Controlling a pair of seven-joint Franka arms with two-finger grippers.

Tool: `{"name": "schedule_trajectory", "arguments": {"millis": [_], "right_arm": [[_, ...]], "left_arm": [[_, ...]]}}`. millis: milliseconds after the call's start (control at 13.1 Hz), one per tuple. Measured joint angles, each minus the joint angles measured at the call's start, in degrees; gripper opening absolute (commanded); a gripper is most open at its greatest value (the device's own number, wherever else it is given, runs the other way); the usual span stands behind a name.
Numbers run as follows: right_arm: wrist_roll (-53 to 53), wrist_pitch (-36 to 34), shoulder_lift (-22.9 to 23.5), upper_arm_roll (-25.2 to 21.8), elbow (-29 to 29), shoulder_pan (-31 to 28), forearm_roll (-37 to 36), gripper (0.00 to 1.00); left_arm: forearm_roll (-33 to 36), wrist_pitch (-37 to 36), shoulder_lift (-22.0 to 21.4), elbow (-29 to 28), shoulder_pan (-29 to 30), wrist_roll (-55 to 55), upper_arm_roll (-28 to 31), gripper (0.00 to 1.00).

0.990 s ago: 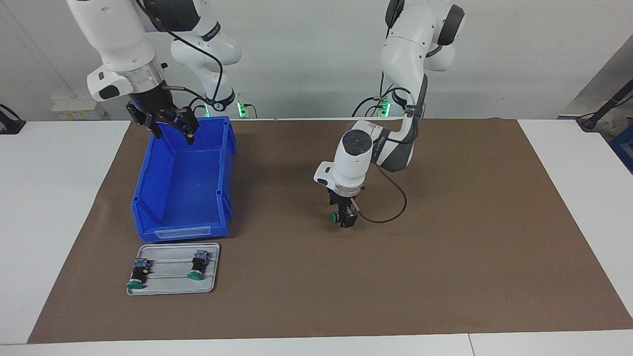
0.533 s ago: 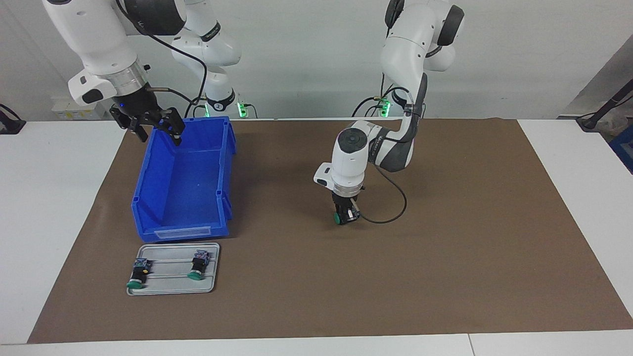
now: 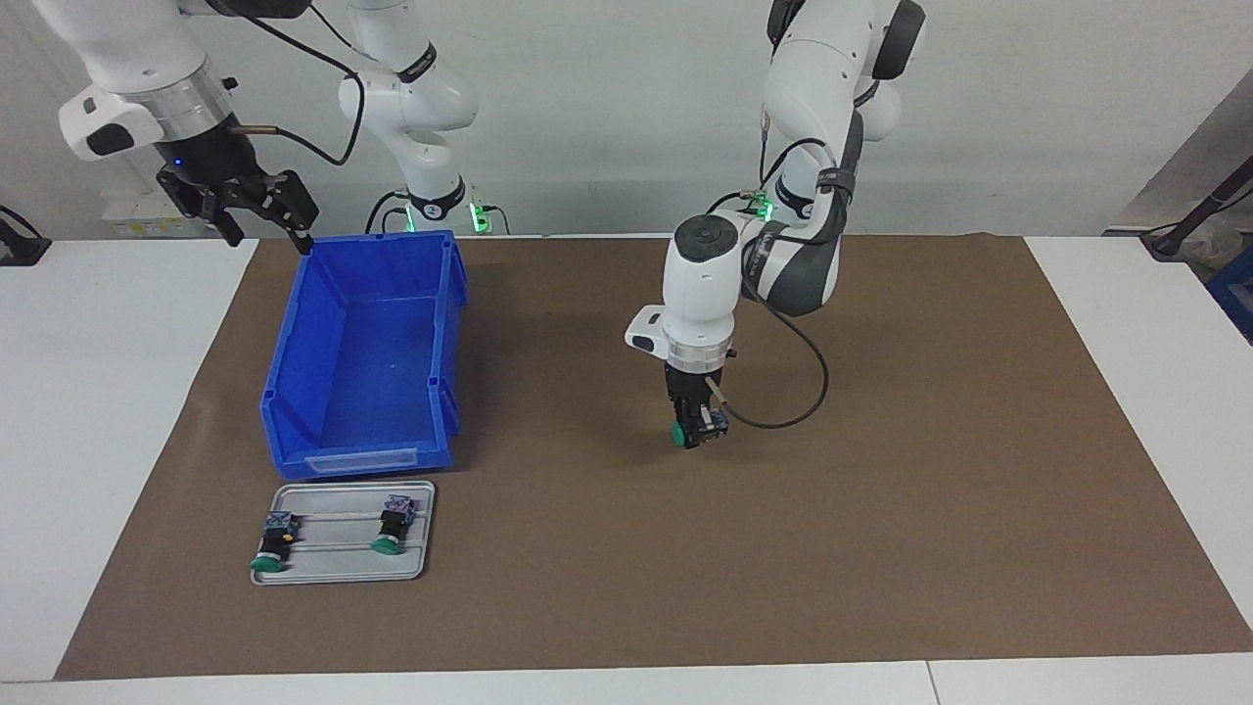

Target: Place and press button with both arms

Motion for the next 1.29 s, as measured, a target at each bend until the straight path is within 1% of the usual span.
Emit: {"name": "schedule_trajectory", "arguments": {"millis": [228,381,533,685,914,990,1142,1294], "right_arm": [[-0.34,0.69,0.44,-0.23,-1.31,0.84,0.00,0.97],[-0.57,1.62,0.54,-0.25,-1.85,1.18,0.00,0.99],[-0.99,1.69,0.54,-0.27,-2.07,1.21,0.00,0.99],[-1.10,1.67,0.54,-0.26,-2.15,1.31,0.03,0.99],[-1.11,1.67,0.54,-0.23,-2.18,1.39,0.04,0.99],[-1.11,1.67,0.54,-0.23,-2.19,1.40,0.04,0.99],[-1.12,1.67,0.54,-0.23,-2.20,1.41,0.04,0.99],[-1.12,1.67,0.54,-0.23,-2.21,1.41,0.04,0.99]], "left_arm": [[-12.64,-4.43,-4.21,-0.07,6.53,8.99,0.36,0.00],[-17.37,-8.18,-5.95,-0.61,11.82,13.52,0.37,0.00],[-25.58,-9.53,-7.56,-2.87,17.02,20.55,0.44,0.00],[-34.37,-9.75,-9.88,-7.42,22.07,28.90,0.50,0.00],[-45.72,-8.64,-13.29,-14.96,26.63,39.47,0.56,0.00],[-50.50,-6.80,-14.51,-18.14,27.43,43.42,0.59,0.00],[-61.57,0.02,-17.08,-25.66,27.62,51.97,0.38,0.00],[-71.93,4.69,-19.06,-31.34,27.47,59.95,-0.26,0.00]]}}
